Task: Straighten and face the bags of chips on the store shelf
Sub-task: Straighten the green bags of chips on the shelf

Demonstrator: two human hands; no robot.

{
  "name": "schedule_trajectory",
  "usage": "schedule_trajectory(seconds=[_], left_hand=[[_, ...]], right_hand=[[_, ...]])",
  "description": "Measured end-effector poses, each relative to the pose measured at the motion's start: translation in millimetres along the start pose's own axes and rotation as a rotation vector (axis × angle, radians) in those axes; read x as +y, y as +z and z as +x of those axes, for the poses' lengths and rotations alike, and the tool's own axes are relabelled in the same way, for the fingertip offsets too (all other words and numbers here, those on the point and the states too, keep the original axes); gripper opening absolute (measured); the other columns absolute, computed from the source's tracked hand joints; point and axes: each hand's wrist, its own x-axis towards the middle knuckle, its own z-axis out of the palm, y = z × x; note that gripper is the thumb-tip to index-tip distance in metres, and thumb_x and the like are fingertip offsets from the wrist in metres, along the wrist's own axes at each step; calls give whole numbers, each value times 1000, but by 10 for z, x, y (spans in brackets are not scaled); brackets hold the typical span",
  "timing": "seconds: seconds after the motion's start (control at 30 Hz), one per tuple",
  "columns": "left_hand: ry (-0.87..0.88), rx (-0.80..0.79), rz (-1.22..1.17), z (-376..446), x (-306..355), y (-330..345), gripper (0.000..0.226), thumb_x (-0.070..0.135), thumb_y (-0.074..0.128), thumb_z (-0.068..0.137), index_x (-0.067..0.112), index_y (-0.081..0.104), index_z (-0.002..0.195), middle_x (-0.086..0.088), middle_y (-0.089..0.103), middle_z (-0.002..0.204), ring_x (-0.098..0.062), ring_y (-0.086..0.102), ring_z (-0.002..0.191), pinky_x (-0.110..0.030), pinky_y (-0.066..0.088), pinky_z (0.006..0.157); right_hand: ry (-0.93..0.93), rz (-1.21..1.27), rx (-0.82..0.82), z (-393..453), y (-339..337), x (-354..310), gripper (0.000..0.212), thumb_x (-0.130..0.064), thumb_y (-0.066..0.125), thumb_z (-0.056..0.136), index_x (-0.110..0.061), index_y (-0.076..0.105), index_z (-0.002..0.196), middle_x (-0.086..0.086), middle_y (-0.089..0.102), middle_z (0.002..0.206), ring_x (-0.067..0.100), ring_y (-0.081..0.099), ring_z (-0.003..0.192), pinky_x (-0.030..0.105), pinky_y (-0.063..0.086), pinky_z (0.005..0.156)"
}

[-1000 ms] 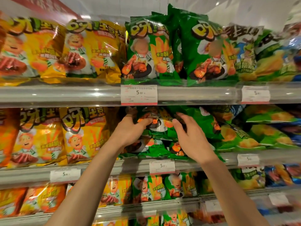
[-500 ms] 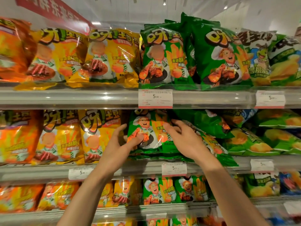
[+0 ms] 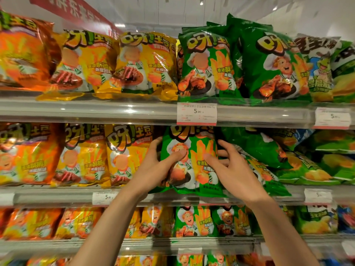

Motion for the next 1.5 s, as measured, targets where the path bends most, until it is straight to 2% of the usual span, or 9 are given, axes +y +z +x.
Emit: schedule_trajectory(seconds=[0.1, 0.23, 0.4, 0.5, 0.67, 1.07, 1.2, 1.37, 1.5], left_hand=[[51, 50, -20, -96, -55, -102, 89, 57, 78, 69, 37, 36, 145, 30, 71, 103, 2, 71, 94, -11, 54, 68], [74, 158, 2, -243, -125, -321, 82, 54, 78, 73, 45, 35, 142, 39, 68, 100, 11, 68, 93, -7, 51, 66], [82, 245, 47, -394, -164, -558, 72, 52, 79, 74, 54, 35, 131, 55, 57, 93, 29, 56, 88, 5, 41, 60], [68, 260, 3, -436, -182, -674, 78, 51, 81, 70, 50, 37, 135, 34, 70, 101, 5, 70, 93, -7, 52, 63], [94, 288, 17, -488, -167, -805, 77, 54, 82, 69, 55, 38, 133, 33, 69, 104, 4, 70, 95, -9, 53, 64], [119, 335, -29, -460, -212, -951, 80, 50, 80, 70, 43, 42, 139, 18, 73, 105, 3, 71, 92, -9, 53, 63], [124, 335, -14, -434, -237, -975, 79, 47, 81, 72, 40, 43, 141, 20, 74, 104, 1, 72, 94, -9, 54, 65], [130, 321, 8, -423, -256, -959, 81, 48, 80, 73, 40, 41, 143, 29, 71, 102, 6, 69, 94, -6, 51, 65], [131, 300, 11, -427, -289, -971, 80, 48, 81, 73, 44, 40, 142, 28, 71, 105, 2, 71, 97, -9, 54, 67]], right_hand=[[-29, -2, -9, -17, 106, -72, 69, -62, 57, 89, -38, 32, 149, -14, 52, 136, 5, 58, 116, 27, 52, 89], [-25, -69, -7, 90, 232, -170, 56, -60, 47, 95, -32, 42, 144, -22, 59, 116, -11, 59, 98, 6, 45, 71], [32, -580, 70, 382, 388, -162, 76, -66, 36, 96, -9, 41, 145, 18, 50, 140, 36, 49, 126, 43, 42, 102], [179, -711, -50, 544, 558, -179, 99, -80, 27, 88, -5, 28, 151, 25, 38, 150, 41, 40, 135, 47, 38, 106], [294, -772, -154, 685, 689, -122, 110, -82, 38, 82, -7, 11, 157, 22, 18, 162, 41, 35, 141, 49, 38, 109], [-50, -553, 185, 557, 670, 4, 76, -66, 54, 87, -11, 39, 138, 15, 50, 130, 38, 57, 112, 40, 47, 78], [-169, -706, 277, 605, 790, 56, 64, -63, 45, 94, -2, 57, 110, 22, 62, 109, 40, 58, 103, 45, 46, 86], [11, -883, 159, 818, 967, 109, 82, -65, 30, 97, -4, 31, 152, 16, 25, 160, 34, 24, 145, 51, 15, 118], [207, -762, 144, 841, 949, 192, 102, -77, 38, 86, -2, 23, 153, 22, 33, 154, 39, 38, 136, 50, 35, 107]])
